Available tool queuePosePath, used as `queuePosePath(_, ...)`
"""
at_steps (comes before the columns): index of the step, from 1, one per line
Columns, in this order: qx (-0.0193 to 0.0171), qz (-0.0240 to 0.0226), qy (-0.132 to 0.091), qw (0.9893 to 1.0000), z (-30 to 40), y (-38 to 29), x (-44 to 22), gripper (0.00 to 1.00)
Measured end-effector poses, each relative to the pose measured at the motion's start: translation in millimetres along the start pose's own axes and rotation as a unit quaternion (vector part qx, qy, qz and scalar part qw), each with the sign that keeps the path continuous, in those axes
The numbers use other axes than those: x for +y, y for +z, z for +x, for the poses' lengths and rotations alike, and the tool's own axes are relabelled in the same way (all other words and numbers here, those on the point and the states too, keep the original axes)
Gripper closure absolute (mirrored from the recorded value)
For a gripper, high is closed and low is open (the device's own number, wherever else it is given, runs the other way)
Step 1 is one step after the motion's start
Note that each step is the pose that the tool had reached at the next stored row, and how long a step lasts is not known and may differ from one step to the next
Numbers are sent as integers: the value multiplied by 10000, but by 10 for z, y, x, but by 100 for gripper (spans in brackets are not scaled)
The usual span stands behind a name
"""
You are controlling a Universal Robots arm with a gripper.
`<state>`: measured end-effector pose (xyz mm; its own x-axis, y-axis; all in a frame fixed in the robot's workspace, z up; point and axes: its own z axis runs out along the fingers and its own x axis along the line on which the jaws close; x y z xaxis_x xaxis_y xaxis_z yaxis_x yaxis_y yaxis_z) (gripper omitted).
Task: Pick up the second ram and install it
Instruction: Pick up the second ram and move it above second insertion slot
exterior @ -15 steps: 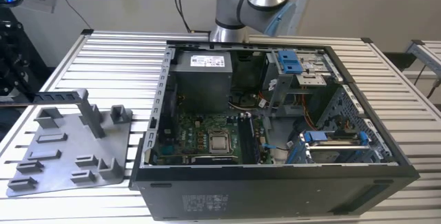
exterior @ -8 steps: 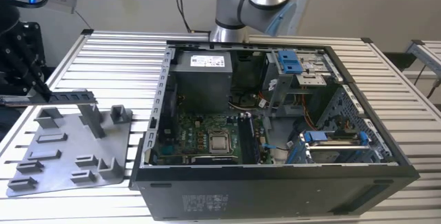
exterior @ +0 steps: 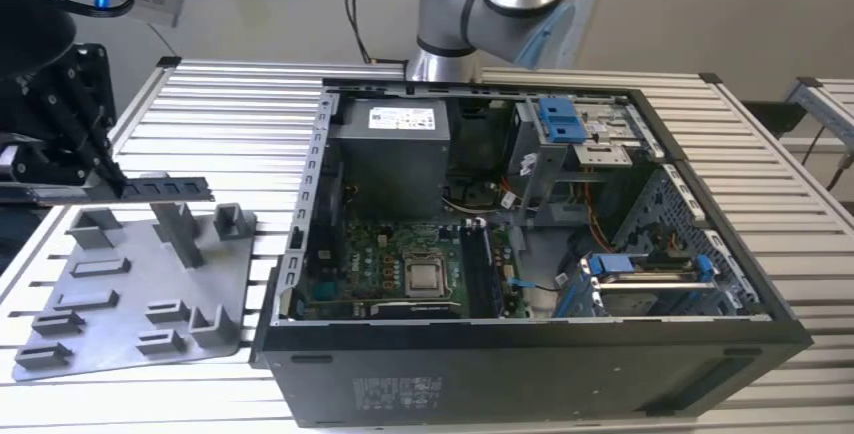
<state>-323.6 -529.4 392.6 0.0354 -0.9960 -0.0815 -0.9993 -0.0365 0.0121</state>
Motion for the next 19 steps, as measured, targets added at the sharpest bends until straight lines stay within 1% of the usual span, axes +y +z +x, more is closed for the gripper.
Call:
queuePosePath(5, 0, 0, 0, 10000, 4, -2, -121, 86)
queuePosePath(19, 0, 0, 0, 10000, 15, -4, -427, 86)
